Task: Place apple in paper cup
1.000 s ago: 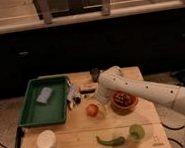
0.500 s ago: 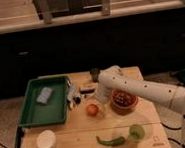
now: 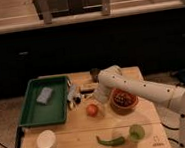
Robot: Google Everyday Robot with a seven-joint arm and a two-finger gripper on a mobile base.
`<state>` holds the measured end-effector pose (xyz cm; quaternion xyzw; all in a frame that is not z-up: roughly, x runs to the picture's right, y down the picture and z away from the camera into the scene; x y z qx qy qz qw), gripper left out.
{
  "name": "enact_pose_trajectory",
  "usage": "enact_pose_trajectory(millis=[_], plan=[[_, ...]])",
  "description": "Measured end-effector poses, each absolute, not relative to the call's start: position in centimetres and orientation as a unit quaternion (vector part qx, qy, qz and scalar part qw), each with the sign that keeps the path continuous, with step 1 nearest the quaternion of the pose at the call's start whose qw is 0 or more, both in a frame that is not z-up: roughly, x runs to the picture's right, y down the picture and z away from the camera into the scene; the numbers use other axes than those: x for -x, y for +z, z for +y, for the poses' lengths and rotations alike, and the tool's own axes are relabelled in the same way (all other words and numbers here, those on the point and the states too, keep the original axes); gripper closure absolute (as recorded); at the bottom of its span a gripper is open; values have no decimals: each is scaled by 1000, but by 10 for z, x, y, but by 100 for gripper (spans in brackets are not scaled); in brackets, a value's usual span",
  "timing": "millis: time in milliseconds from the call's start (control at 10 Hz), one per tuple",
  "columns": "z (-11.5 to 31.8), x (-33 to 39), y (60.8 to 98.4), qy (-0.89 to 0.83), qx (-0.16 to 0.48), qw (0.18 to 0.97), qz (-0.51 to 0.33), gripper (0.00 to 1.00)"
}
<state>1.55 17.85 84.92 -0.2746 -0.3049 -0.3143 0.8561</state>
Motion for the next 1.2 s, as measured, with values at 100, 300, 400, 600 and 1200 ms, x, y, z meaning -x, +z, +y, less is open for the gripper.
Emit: enact_pose_trajectory(millis=[100, 300, 400, 600, 1200], plan=[[178, -16, 850, -313, 276, 855, -307, 20], [178, -15, 851, -311, 277, 854, -313, 20], [178, -15, 851, -312, 279, 852, -314, 20], [179, -14, 852, -310, 281, 850, -318, 20], [179, -13, 854, -307, 287, 845, -330, 20]])
